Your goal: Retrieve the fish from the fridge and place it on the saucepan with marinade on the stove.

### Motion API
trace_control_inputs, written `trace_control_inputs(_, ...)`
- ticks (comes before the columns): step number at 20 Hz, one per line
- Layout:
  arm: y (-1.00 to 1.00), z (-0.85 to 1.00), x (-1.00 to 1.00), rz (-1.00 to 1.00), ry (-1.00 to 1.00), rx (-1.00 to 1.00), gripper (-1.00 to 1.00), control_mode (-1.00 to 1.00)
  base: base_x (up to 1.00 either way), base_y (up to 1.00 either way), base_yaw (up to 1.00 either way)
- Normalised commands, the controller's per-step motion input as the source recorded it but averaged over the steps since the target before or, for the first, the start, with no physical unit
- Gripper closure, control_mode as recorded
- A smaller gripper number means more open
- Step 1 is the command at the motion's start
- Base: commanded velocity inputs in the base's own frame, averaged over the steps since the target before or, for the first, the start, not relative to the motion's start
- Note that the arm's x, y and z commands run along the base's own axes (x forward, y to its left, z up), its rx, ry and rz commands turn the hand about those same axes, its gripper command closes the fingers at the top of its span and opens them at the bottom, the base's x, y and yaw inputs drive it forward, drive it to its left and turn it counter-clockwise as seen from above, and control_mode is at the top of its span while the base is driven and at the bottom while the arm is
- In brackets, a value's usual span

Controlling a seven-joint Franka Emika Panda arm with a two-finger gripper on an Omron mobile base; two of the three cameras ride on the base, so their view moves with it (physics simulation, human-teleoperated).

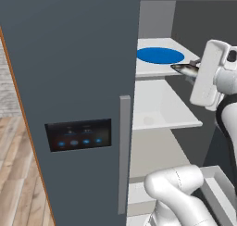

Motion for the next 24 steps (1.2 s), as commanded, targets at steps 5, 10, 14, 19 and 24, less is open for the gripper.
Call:
trace_control_inputs(5,0.0,0.0,0.0,0.0,0.0,0.0,1.0,1.0,-0.16,0.0,0.0)
trace_control_inputs(10,0.0,0.0,0.0,0.0,0.0,0.0,1.0,1.0,-0.66,0.05,0.0)
trace_control_inputs(14,0.0,0.0,0.0,0.0,0.0,0.0,1.0,1.0,-0.74,0.31,0.0)
trace_control_inputs(19,0.0,0.0,0.0,0.0,0.0,0.0,1.0,1.0,-0.21,0.68,0.0)
trace_control_inputs(24,0.0,0.0,0.0,0.0,0.0,0.0,1.0,1.0,0.0,0.99,0.01)
